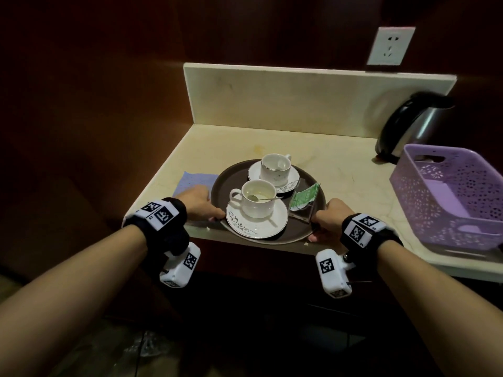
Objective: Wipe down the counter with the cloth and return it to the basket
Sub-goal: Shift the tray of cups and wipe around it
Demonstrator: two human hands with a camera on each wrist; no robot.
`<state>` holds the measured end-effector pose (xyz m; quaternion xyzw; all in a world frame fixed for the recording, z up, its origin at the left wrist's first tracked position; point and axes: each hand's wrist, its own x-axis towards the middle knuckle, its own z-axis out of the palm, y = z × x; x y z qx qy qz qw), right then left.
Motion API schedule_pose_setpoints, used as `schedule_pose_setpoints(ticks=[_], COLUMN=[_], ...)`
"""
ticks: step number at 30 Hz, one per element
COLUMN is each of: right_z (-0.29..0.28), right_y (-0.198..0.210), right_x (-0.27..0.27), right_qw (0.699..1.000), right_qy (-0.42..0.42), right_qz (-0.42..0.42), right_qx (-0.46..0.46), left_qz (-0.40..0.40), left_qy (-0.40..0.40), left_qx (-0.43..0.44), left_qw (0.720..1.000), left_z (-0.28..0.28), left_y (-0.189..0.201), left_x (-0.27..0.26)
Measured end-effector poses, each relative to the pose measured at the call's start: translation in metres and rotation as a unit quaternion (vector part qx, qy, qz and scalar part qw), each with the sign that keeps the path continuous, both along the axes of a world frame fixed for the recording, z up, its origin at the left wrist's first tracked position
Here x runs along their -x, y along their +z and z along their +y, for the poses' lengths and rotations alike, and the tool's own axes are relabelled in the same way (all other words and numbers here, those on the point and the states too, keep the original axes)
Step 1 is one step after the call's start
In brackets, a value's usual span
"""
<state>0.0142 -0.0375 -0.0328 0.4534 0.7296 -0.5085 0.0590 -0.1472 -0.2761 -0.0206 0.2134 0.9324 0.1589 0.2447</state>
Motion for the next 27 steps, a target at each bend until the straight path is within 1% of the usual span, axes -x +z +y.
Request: schedule_pose_setpoints(ticks=[8, 11, 14, 16, 18, 20, 22, 24, 25, 27], right_z=[0.036, 0.050, 0.062, 0.069, 0.073, 0.076, 0.078, 0.079, 0.080, 0.082], right_y=[0.001, 0.001, 0.002, 0.002, 0.001, 0.001, 0.000, 0.001, 0.000, -0.004], right_x=[-0.041, -0.052, -0.060, -0.064, -0.066, -0.066, -0.067, -0.068, -0.067, -0.066], right_qw=[0.999, 0.999, 0.999, 0.998, 0.998, 0.998, 0.998, 0.998, 0.998, 0.998], right_qy=[-0.030, -0.034, -0.044, -0.051, -0.056, -0.055, -0.055, -0.053, -0.051, -0.049], right_qz=[0.017, 0.014, 0.011, 0.008, 0.010, 0.011, 0.011, 0.016, 0.017, 0.024], right_qx=[-0.003, -0.009, -0.013, -0.020, -0.025, -0.026, -0.024, -0.026, -0.029, -0.035], left_qz=[-0.011, 0.007, 0.049, 0.084, 0.158, 0.240, 0.271, 0.251, 0.224, 0.168], left_qy=[-0.021, -0.021, -0.037, -0.039, -0.034, -0.041, -0.053, -0.057, -0.059, -0.055], left_qx=[0.011, 0.010, 0.020, 0.012, -0.001, 0.001, 0.045, 0.106, 0.130, 0.145], left_qw=[1.000, 1.000, 0.998, 0.996, 0.987, 0.970, 0.960, 0.960, 0.964, 0.974], left_z=[0.046, 0.062, 0.073, 0.075, 0.071, 0.058, 0.039, 0.017, 0.007, -0.005], left_y=[-0.012, -0.015, -0.015, -0.013, -0.011, -0.011, -0.019, -0.033, -0.040, -0.054], left_x=[-0.025, -0.034, -0.041, -0.043, -0.041, -0.034, -0.019, -0.003, 0.002, 0.006])
